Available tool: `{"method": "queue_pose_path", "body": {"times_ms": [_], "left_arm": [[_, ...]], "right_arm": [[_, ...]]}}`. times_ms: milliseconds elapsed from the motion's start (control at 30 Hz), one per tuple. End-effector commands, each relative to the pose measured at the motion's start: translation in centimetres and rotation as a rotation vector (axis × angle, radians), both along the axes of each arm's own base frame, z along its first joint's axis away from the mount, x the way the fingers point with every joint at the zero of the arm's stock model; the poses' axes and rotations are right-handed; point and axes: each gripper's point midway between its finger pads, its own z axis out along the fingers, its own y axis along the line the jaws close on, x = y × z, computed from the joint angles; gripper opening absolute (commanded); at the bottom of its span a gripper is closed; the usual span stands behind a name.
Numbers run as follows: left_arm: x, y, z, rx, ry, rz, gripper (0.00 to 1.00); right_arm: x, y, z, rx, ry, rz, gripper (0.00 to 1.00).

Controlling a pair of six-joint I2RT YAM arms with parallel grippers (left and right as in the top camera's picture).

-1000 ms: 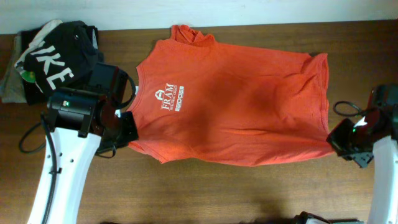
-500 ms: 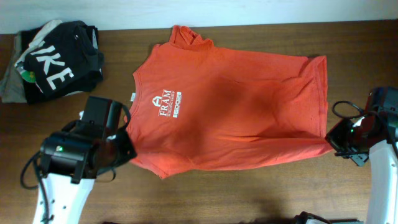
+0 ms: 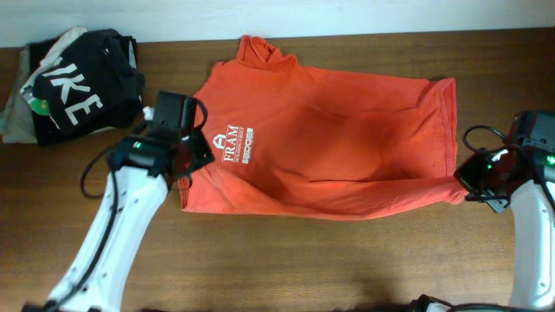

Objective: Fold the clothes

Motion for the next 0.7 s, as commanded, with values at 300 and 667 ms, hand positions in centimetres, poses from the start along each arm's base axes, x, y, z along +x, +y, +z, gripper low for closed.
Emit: {"method": "queue_pose_path", "body": {"times_ms": [300,667], "left_arm": [[8.8,-0.5,0.7,0.044,-0.282,-0.004,0.01],[13.1,0.2,0.4,0.095,-0.407,0.039,0.01]], "right_arm": [[1.4,-0.3,-4.2,0.023,0.061,0.002,0.04],[2.7,-0.7,-7.9,-0.038,0.001,-0.023,0.04]]}}
